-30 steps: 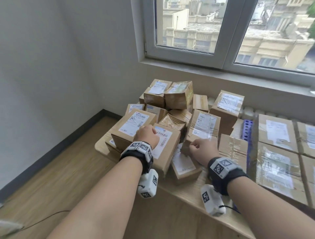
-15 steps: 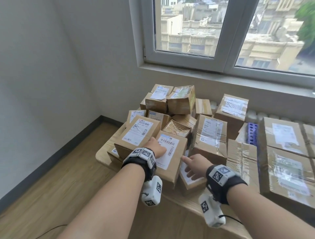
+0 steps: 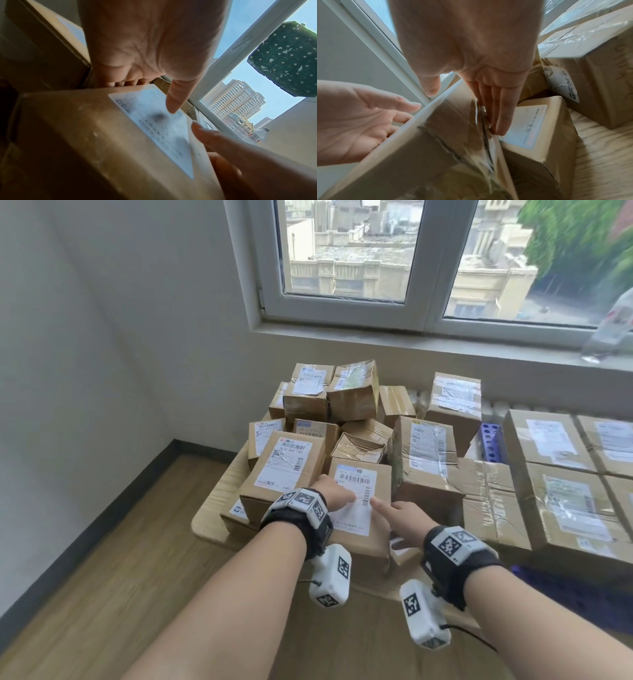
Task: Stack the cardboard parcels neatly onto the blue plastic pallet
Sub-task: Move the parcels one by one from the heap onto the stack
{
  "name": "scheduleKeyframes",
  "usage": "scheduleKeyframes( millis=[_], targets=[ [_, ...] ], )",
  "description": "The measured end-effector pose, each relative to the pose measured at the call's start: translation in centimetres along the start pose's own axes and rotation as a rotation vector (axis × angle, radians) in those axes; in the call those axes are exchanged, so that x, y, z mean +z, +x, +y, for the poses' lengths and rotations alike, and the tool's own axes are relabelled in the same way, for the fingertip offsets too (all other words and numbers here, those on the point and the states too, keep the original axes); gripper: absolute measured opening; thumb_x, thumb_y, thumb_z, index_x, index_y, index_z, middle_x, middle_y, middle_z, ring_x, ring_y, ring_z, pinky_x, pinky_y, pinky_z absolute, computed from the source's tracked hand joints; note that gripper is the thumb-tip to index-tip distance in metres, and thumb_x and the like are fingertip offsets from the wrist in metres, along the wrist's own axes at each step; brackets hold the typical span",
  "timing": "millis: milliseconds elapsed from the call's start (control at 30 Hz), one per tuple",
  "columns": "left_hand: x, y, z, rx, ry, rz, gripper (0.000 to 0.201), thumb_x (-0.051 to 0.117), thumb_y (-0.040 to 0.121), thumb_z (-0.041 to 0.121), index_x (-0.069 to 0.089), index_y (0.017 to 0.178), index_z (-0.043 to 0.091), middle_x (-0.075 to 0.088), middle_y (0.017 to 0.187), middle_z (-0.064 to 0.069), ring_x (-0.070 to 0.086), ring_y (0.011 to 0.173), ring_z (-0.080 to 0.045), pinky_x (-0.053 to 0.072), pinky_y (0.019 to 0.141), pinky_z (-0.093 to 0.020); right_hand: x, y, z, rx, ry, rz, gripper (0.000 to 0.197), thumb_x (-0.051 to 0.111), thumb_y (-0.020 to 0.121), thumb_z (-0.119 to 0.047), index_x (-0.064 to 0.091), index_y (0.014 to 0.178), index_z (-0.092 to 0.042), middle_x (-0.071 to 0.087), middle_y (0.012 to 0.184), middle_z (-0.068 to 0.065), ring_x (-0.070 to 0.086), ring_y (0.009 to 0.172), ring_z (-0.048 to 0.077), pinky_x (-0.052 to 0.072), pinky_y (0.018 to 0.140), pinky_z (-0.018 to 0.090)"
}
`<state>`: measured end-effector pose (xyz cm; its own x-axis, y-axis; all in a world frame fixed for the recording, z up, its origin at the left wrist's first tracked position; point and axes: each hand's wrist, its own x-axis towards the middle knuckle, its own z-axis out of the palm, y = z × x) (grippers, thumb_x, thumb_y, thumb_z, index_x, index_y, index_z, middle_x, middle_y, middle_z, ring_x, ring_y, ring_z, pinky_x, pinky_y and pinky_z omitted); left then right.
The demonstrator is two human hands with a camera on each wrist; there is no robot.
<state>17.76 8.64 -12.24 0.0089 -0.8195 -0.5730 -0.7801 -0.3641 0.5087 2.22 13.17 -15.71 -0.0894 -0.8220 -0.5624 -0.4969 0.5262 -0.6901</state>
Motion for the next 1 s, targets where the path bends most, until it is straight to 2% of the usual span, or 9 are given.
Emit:
scheduleKeyframes(
  millis=[267, 367, 500, 567, 667, 800, 867, 933, 1000],
  targets=[
    [-1.5, -1.5, 0.9, 0.099, 0.053, 0.011, 0.041, 0.056, 0.095, 0.027, 0.051, 0.131, 0.008, 0.059, 0.130, -0.008, 0.059, 0.114, -0.024, 0.043, 0.076, -0.028, -0.7, -1.4, -1.4, -0.011, -0.013, 0.085, 0.070, 0.048, 0.092, -0.060, 0.048, 0.138, -0.007, 0.060, 0.125, 0.009, 0.063, 0.104, 0.026, 0.058, 0.086, 0.041],
    [-2.0, -2.1, 0.9, 0.112, 0.021, 0.022, 0.042, 0.054, 0.096, 0.033, 0.052, 0.131, 0.009, 0.059, 0.131, -0.008, 0.059, 0.116, -0.025, 0.044, 0.080, -0.029, -0.8, -2.0, -1.8, -0.029, -0.011, 0.108, 0.070, 0.048, 0.092, -0.061, 0.049, 0.136, -0.007, 0.061, 0.125, 0.010, 0.063, 0.106, 0.026, 0.057, 0.088, 0.042],
    [-2.7, -2.8, 0.5, 0.094, -0.104, 0.052, 0.051, 0.051, 0.096, 0.048, 0.052, 0.130, 0.011, 0.063, 0.120, -0.007, 0.062, 0.105, -0.023, 0.047, 0.066, -0.026, -0.9, -2.9, -2.5, -0.075, -0.034, 0.153, 0.068, 0.046, 0.092, -0.062, 0.054, 0.132, -0.008, 0.063, 0.122, 0.009, 0.062, 0.106, 0.025, 0.055, 0.087, 0.038],
    [-2.9, -3.0, 0.2, 0.087, -0.182, 0.074, 0.059, 0.053, 0.090, 0.058, 0.054, 0.129, 0.013, 0.066, 0.112, -0.004, 0.065, 0.097, -0.023, 0.055, 0.075, -0.033, -1.0, -3.4, -2.7, -0.101, -0.041, 0.177, 0.068, 0.044, 0.091, -0.064, 0.057, 0.129, -0.009, 0.063, 0.122, 0.009, 0.062, 0.106, 0.025, 0.052, 0.088, 0.036],
    [-3.3, -3.4, 0.0, 0.113, -0.262, 0.114, 0.070, 0.055, 0.081, 0.069, 0.056, 0.124, 0.014, 0.067, 0.107, -0.003, 0.065, 0.094, -0.024, 0.056, 0.088, -0.040, -1.3, -4.1, -2.8, -0.146, 0.051, 0.207, 0.067, 0.046, 0.088, -0.067, 0.062, 0.121, -0.011, 0.067, 0.115, 0.007, 0.065, 0.103, 0.024, 0.053, 0.094, 0.040],
    [-3.6, -4.4, 0.3, 0.204, -0.330, 0.126, 0.084, 0.055, 0.069, 0.078, 0.057, 0.124, 0.015, 0.069, 0.106, -0.002, 0.067, 0.090, -0.021, 0.058, 0.082, -0.040, -1.8, -5.9, -2.7, -0.184, 0.120, 0.294, 0.058, 0.044, 0.092, -0.063, 0.064, 0.117, -0.014, 0.067, 0.106, 0.001, 0.064, 0.094, 0.018, 0.050, 0.074, 0.027],
    [-3.4, -4.8, 0.5, 0.256, -0.347, 0.100, 0.092, 0.056, 0.066, 0.081, 0.050, 0.131, 0.015, 0.067, 0.110, -0.002, 0.067, 0.091, -0.020, 0.058, 0.073, -0.035, -2.1, -6.5, -2.0, -0.177, 0.192, 0.334, 0.055, 0.044, 0.091, -0.064, 0.065, 0.109, -0.017, 0.068, 0.101, 0.001, 0.066, 0.092, 0.019, 0.054, 0.083, 0.035],
    [-2.8, -5.2, 0.8, 0.314, -0.382, 0.058, 0.089, 0.060, 0.072, 0.075, 0.039, 0.137, 0.019, 0.063, 0.115, -0.002, 0.065, 0.093, -0.019, 0.055, 0.063, -0.031, -2.6, -7.1, -1.2, -0.170, 0.277, 0.381, 0.053, 0.047, 0.088, -0.067, 0.065, 0.103, -0.020, 0.070, 0.100, 0.002, 0.069, 0.092, 0.023, 0.055, 0.089, 0.044],
    [-2.1, -5.5, 1.3, 0.344, -0.439, -0.021, 0.084, 0.064, 0.076, 0.068, 0.034, 0.140, 0.022, 0.060, 0.116, -0.003, 0.065, 0.094, -0.021, 0.056, 0.067, -0.035, -3.2, -8.0, -0.6, -0.165, 0.328, 0.436, 0.054, 0.049, 0.084, -0.071, 0.065, 0.101, -0.022, 0.071, 0.099, 0.003, 0.069, 0.091, 0.024, 0.055, 0.089, 0.048]
  ],
)
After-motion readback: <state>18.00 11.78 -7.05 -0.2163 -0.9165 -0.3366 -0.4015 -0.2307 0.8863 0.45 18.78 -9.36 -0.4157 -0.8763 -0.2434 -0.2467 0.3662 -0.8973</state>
